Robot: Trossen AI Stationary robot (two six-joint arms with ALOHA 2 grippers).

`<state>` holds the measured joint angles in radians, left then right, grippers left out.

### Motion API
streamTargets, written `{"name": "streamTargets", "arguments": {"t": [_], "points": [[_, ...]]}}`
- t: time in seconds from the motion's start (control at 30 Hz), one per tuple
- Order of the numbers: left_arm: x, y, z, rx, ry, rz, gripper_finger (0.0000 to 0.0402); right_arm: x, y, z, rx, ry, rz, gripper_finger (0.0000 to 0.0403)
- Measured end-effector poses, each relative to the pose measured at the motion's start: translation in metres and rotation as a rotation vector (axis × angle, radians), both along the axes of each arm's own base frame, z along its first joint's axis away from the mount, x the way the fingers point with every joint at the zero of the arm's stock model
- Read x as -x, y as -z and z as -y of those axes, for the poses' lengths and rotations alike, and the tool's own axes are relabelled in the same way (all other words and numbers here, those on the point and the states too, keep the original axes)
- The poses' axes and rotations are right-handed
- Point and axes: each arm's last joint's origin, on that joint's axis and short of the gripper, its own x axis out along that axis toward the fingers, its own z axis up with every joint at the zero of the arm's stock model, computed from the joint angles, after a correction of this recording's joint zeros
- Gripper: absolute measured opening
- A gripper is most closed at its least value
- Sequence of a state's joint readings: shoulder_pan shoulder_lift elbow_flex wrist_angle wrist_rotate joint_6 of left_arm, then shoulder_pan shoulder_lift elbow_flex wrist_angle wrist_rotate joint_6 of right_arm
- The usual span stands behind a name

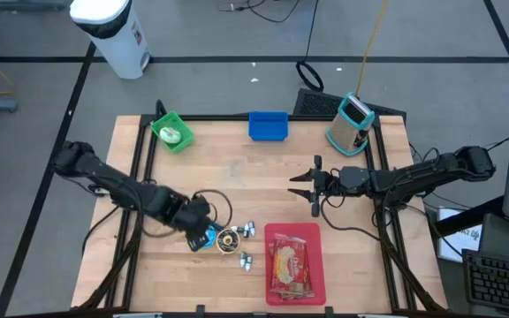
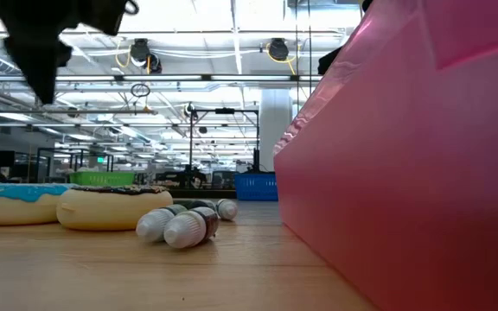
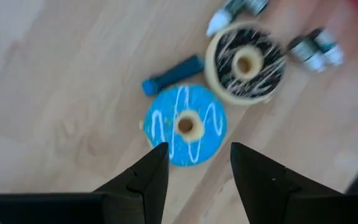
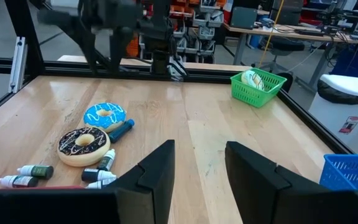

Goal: Pick & Place Food Item
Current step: Put the blue donut into the green bin

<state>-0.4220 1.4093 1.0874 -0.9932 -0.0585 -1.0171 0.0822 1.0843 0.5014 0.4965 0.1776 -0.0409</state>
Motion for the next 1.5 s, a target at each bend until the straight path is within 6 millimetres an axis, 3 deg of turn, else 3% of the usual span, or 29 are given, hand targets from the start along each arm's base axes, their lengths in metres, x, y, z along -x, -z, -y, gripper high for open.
{"name": "streamTargets", "arguments": {"t": [0.17, 0.37, 0.7, 0.83, 1.1, 1.5], "points": [[-0.003, 0.032, 0.008, -0.033, -0.144, -0.115, 0.0175, 0.000, 0.000, 0.000, -0.002, 0.000, 0.000, 0.0130], [-0.005, 0.070, 0.003, -0.105, -0.184, -0.255, 0.0234, 0.000, 0.000, -0.001, -0.008, -0.034, 0.000, 0.0130], [-0.013, 0.085, 0.002, -0.092, -0.192, -0.277, 0.0295, 0.000, -0.001, -0.003, -0.016, -0.078, 0.012, 0.0130], [-0.021, 0.085, 0.004, -0.004, -0.165, -0.231, 0.0294, 0.000, -0.001, -0.003, -0.016, -0.078, 0.012, 0.0130], [-0.023, 0.085, 0.003, 0.001, -0.153, -0.209, 0.0276, 0.000, -0.001, -0.003, -0.017, -0.078, 0.008, 0.0130], [-0.012, 0.108, -0.001, 0.063, -0.206, -0.219, 0.0217, 0.000, -0.001, -0.003, -0.017, -0.078, 0.008, 0.0130]]}}
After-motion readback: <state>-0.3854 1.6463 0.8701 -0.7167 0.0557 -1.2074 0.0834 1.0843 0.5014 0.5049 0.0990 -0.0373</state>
